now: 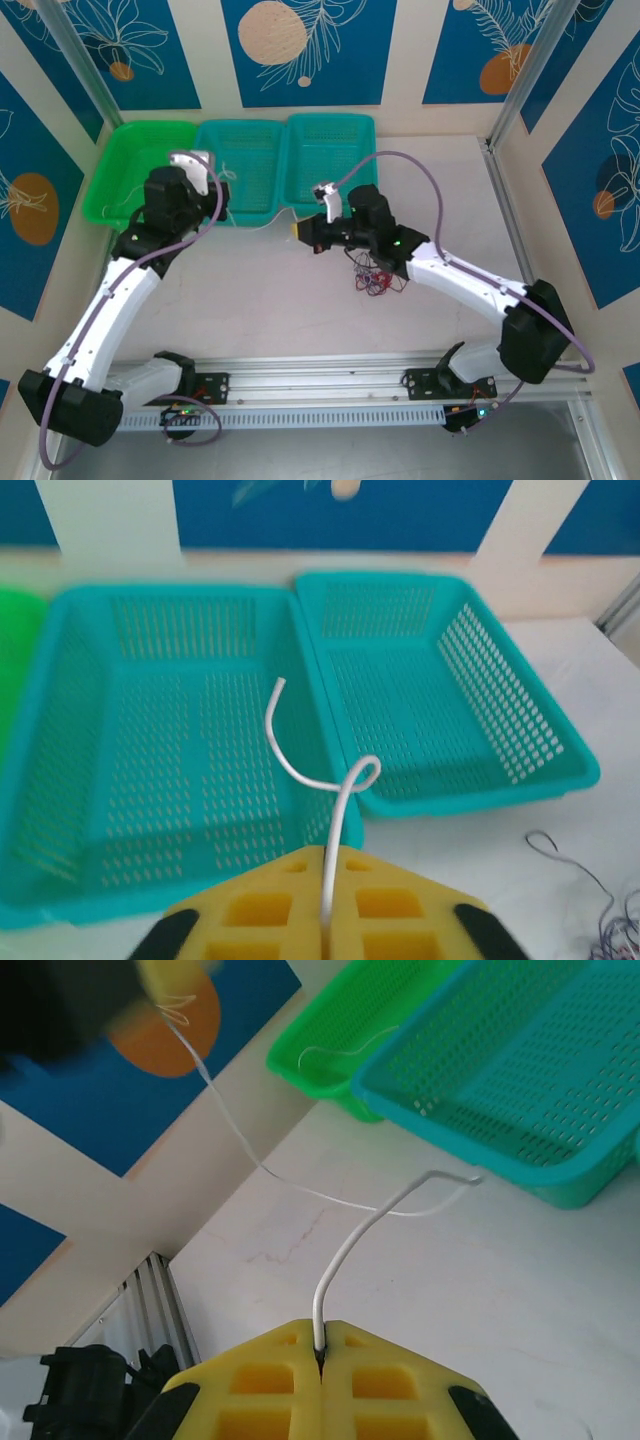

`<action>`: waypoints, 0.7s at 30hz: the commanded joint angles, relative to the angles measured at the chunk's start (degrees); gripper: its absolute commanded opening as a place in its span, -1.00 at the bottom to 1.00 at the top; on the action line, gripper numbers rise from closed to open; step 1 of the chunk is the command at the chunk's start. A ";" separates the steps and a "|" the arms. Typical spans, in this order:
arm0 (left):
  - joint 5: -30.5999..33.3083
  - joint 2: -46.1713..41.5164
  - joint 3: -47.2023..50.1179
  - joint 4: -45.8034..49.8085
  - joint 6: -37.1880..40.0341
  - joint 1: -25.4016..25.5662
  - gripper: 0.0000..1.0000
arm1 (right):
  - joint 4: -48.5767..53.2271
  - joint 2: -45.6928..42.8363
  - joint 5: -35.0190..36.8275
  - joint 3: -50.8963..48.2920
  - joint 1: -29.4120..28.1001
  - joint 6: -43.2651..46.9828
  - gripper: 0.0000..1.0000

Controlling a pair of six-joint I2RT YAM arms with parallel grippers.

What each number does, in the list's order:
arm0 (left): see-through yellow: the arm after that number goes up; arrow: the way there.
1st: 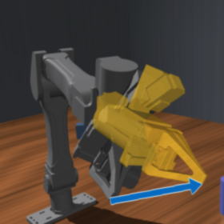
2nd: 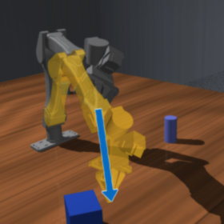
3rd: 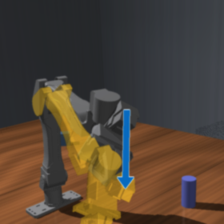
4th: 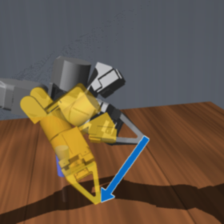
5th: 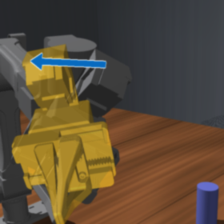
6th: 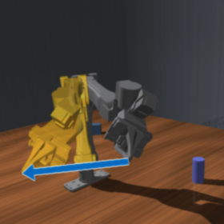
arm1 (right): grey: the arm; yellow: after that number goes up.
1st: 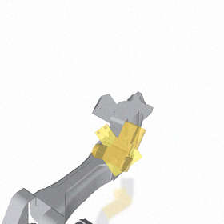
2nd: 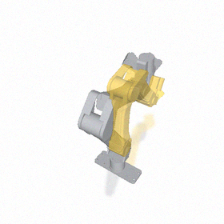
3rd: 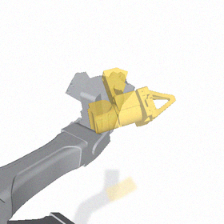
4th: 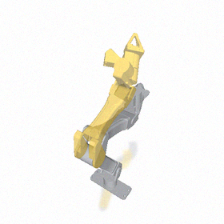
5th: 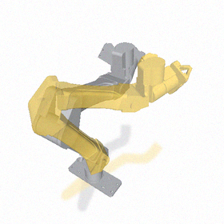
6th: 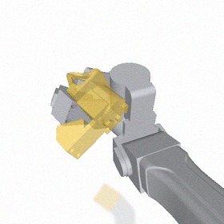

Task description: Untangle the cables

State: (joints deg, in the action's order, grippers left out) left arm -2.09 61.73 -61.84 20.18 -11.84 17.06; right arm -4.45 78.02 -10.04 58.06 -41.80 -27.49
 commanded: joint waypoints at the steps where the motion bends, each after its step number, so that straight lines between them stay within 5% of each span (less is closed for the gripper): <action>1: -9.15 -3.99 8.60 -7.68 -3.77 -0.35 -0.51 | 6.00 -3.04 -4.10 0.57 1.62 2.13 -1.00; 6: -13.95 -10.62 19.29 -15.62 -2.45 -0.34 0.11 | 10.70 -4.82 -10.41 3.72 4.92 4.48 -1.00; 10: -16.74 -16.90 22.04 -18.23 4.46 -0.27 0.21 | 15.35 -4.98 -15.52 6.45 6.39 7.34 -1.00; 16: -38.15 -17.20 23.09 -31.93 8.56 1.91 0.26 | 20.22 -4.54 -17.17 9.35 6.13 10.08 -1.00; 21: -37.91 -7.44 16.89 -29.05 13.44 8.79 0.45 | 19.83 -4.80 -18.20 9.41 5.37 9.83 -1.00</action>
State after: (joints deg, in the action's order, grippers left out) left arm -35.44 50.13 -41.74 -7.29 -2.79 23.42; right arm 13.39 74.46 -25.69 65.80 -35.79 -19.16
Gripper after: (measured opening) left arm 0.715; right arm 0.052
